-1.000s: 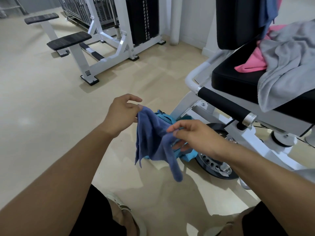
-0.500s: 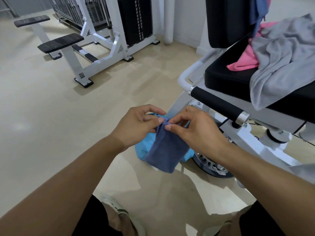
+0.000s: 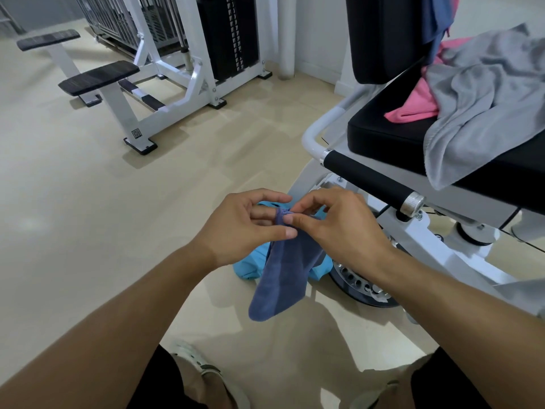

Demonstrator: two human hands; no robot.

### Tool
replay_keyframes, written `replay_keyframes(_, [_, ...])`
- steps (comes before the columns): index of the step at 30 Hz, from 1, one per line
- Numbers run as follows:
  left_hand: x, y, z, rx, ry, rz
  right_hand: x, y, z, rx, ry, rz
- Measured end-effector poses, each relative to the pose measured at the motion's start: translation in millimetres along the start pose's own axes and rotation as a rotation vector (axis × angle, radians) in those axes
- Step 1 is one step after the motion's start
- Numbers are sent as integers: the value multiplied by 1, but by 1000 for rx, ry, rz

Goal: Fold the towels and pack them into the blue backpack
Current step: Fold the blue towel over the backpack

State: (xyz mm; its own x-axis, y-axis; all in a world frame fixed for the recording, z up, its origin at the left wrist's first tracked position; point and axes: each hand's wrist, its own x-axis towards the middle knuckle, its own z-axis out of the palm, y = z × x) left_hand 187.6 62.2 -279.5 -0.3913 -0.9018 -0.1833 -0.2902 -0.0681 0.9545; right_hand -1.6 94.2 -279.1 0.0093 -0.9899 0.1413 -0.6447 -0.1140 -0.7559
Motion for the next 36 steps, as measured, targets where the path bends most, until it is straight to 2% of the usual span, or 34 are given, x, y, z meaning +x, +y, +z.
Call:
replay_keyframes(3, [0,0,1,38,59,14,0,-1,0,24,-27,-4])
replay_keyframes(6, [2,2,-6,76,75,29,3,0,-4,3,-129,-11])
replay_keyframes(11, [5,4,-30,76,95,61,7,11,-2,-306,-278,-88])
replay_keyframes(16, [6,1,-45,107,112,63,6,11,2,-428,-342,-148])
replay_keyframes(22, [8,-4,-58,142,146,47,6,14,0,-435,-307,-55])
replay_keyframes(27, [12,-9,-60,302,177,-7,7,15,-1,-524,-162,-94])
replay_keyframes(30, [13,-12,-56,400,160,-18,7,14,-1,-455,-79,22])
replay_keyframes(36, [15,-14,-48,464,137,1,12,22,-2,-500,-136,139])
